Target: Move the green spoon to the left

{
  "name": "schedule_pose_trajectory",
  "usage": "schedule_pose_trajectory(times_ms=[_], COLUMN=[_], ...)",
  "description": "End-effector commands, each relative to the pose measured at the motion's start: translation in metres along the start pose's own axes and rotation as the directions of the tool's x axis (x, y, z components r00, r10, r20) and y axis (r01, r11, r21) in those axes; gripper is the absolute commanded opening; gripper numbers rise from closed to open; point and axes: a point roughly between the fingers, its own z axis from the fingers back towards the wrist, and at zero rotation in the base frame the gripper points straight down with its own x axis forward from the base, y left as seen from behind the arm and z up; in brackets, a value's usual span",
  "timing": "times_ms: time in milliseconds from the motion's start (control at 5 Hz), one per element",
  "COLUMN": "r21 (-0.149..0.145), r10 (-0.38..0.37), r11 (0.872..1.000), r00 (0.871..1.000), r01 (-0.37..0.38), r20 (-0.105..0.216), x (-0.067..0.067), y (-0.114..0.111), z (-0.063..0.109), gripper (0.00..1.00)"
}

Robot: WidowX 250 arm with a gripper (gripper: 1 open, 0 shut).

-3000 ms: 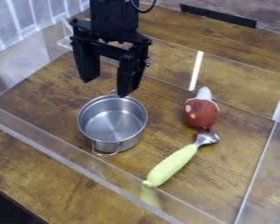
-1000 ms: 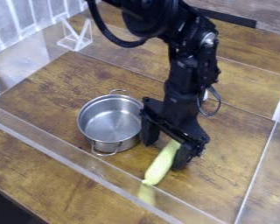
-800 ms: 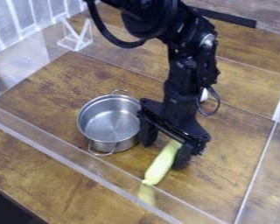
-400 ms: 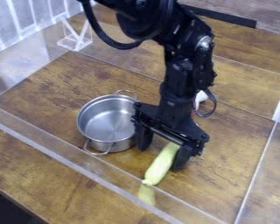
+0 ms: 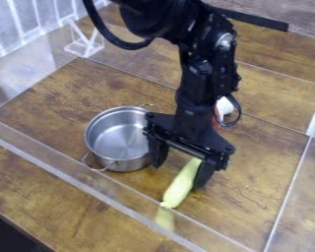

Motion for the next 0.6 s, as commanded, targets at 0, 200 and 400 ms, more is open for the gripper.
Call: schedule_pose_trajectory(times_ms=[0, 200, 400], r21=[-0.022, -0.025, -0.029], r10=[-0.027, -0.051, -0.073], r11=[0.999, 0.998, 0.997], r00=[0.997, 0.995, 0.993], r01=[0.028, 0.054, 0.076], r20=[0.07, 0.083, 0.092], x=[0.0027, 0.0038, 0.0056], y=[-0.0078, -0.0075, -0.0057], z=[0.0166, 0.0209, 0.0252], gripper=[1.0, 1.0, 1.0])
